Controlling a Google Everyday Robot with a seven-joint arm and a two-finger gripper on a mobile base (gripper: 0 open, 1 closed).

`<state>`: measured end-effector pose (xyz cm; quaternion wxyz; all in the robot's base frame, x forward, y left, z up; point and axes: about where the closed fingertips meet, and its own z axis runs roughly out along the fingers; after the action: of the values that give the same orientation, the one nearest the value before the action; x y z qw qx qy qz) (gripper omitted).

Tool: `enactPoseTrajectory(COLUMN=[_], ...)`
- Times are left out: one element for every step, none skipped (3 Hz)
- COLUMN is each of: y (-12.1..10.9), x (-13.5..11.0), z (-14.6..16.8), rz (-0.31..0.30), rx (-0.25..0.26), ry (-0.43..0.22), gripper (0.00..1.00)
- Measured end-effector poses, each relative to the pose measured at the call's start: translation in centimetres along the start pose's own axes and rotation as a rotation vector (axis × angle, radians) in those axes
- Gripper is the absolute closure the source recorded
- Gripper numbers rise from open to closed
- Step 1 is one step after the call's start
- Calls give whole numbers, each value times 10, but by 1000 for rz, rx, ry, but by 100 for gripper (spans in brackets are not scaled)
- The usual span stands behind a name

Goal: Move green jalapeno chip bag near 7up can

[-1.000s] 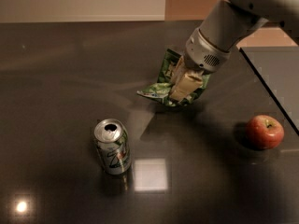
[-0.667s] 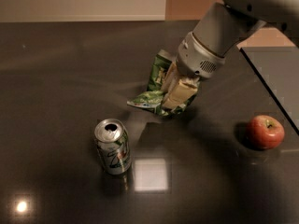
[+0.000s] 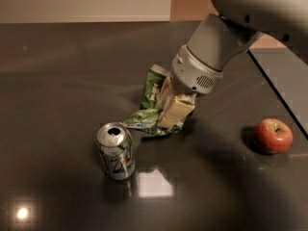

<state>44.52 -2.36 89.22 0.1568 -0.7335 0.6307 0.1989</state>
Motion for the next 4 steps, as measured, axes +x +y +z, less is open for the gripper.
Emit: enactPoseTrajectory(y=[0,-3,-2,-2], x=[0,3,2,1], z=[14,24,23,23], rz=[41,77,76,73], rx=[-13,-21,-18,-15], ry=[29,44,44,44], gripper=[60,36,13,0])
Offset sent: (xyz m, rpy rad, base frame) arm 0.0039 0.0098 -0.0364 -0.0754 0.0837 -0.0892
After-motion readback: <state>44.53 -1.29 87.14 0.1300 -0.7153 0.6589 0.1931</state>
